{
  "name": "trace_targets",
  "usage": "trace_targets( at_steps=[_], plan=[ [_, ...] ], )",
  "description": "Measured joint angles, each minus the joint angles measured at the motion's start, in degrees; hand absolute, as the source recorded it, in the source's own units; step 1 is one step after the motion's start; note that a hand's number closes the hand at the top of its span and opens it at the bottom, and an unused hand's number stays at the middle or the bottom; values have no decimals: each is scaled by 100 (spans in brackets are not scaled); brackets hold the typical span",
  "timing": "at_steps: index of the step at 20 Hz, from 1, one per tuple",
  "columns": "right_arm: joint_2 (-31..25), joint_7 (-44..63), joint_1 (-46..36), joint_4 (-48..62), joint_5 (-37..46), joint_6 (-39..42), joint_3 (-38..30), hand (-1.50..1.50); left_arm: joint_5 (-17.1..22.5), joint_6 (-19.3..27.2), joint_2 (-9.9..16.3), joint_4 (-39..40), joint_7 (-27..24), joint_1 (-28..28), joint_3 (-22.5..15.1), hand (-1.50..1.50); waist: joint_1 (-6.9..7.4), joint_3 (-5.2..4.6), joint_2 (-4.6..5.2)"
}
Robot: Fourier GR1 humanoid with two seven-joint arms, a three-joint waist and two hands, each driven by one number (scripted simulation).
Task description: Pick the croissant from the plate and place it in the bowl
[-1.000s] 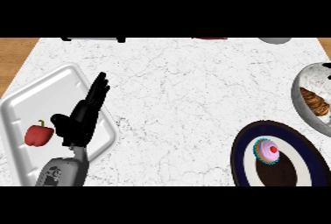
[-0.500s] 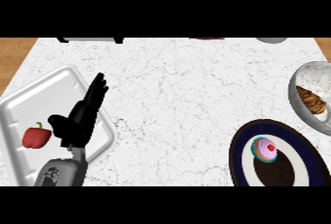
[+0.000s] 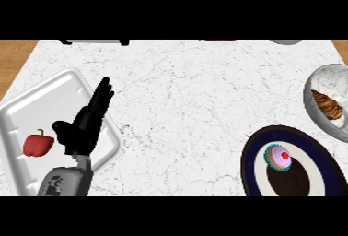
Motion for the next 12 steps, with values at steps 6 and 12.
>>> trace_targets(
  at_steps=[6, 12],
  plan=[
    [-175, 287, 202, -14, -279, 435, -67, -150, -59, 71, -73, -54, 10, 30, -67, 0, -4, 15, 3],
    [-236, 347, 538, -270, -465, 586, -36, -150, -63, 59, -90, -139, 32, 135, -114, 0, -17, 27, 1]
  ],
)
